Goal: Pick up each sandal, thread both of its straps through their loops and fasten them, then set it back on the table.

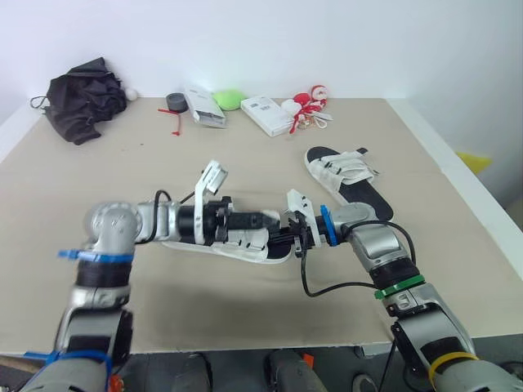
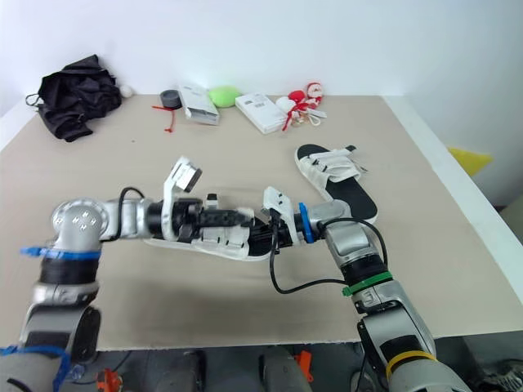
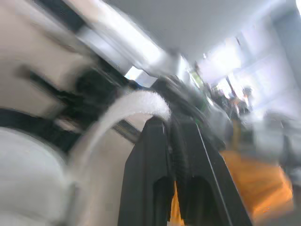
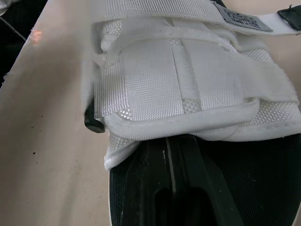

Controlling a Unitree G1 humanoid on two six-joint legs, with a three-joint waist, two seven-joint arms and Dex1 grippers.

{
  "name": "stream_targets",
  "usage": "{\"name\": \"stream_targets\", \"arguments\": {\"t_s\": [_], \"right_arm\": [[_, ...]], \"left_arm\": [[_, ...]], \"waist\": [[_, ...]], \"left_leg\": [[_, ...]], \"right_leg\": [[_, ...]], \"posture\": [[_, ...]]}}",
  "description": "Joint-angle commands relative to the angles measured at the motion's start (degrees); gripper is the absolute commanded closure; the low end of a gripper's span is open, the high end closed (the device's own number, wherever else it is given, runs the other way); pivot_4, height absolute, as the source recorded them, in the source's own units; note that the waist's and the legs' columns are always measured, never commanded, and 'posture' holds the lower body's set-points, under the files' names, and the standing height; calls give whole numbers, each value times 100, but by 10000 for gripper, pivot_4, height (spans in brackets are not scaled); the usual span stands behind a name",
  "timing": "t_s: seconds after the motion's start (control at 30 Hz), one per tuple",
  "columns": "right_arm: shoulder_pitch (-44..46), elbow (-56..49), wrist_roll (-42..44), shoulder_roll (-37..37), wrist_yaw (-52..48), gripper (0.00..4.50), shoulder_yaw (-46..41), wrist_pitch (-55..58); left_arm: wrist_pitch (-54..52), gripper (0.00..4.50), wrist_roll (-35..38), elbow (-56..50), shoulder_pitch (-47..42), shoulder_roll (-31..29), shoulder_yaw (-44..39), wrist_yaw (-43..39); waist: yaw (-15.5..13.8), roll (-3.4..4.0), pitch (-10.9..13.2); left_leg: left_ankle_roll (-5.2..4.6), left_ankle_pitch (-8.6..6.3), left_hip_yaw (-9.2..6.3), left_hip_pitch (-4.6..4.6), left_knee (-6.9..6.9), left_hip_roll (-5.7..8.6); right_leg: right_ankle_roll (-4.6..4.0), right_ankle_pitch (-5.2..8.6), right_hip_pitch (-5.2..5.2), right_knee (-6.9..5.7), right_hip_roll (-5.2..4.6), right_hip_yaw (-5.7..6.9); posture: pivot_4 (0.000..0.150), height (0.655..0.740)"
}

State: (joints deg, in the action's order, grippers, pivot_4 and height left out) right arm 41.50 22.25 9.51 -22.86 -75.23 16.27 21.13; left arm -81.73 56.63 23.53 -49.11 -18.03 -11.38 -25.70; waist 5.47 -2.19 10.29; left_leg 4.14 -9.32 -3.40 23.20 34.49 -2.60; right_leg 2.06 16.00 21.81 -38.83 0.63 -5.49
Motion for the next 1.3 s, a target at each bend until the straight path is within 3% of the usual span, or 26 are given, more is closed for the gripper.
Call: {"name": "stream_targets", "arguments": {"t_s": [0.03,0.13,0.33,0.6,0.8,0.93,1.1,1.27,1.3], "right_arm": [[-244,321,-334,-80,146,45000,290,133],[-230,342,-330,-89,148,45000,289,121],[-234,345,-329,-116,136,45000,286,116],[-175,397,-340,-114,122,45000,300,91],[-166,415,-347,-108,108,45000,315,59],[-172,410,-346,-114,102,45000,317,54],[-172,384,-311,-120,139,45000,245,84],[-160,104,-71,-207,152,45000,-7,250],[-163,55,-34,-227,159,45000,-52,280]], "left_arm": [[-92,43855,-380,217,-80,61,-141,454],[54,43855,-651,154,44,102,32,616],[412,27707,-999,327,-93,255,-228,1111],[405,27707,-1022,226,-178,441,-551,1382],[901,27707,-311,640,-827,964,-1985,2067],[683,27707,-72,538,-1013,1021,-2301,2302],[600,27707,210,-779,-793,480,-1718,976],[2038,27707,-855,-2274,610,-946,-86,-1309],[2275,25176,-1024,-2323,889,-1185,51,-1574]], "waist": [[3,0,0],[4,0,-1],[3,2,-7],[7,0,-12],[5,-1,-10],[10,-4,-7],[25,-5,2],[17,12,4],[5,10,5]], "left_leg": [[4,3,2,0,0,3],[9,7,2,-1,0,5],[10,7,2,-3,0,5],[11,7,4,-10,-1,6],[11,7,4,-5,-1,6],[11,7,5,5,-2,6],[14,6,6,9,-6,6],[33,7,11,8,-17,4],[38,9,12,9,-20,4]], "right_leg": [[2,-2,0,0,0,-5],[4,-3,0,0,-1,-10],[5,-4,-3,0,-1,-10],[6,-4,-8,3,-1,-13],[7,-5,-6,7,-1,-13],[11,-7,3,7,-1,-14],[11,-7,7,10,0,-15],[11,-6,12,10,0,-24],[7,-4,17,10,0,-25]], "posture": [[1500,7380],[1500,7380],[1500,7380],[1500,7380],[1500,7380],[1500,7380],[1500,7380],[1500,7380],[1500,7380]]}}
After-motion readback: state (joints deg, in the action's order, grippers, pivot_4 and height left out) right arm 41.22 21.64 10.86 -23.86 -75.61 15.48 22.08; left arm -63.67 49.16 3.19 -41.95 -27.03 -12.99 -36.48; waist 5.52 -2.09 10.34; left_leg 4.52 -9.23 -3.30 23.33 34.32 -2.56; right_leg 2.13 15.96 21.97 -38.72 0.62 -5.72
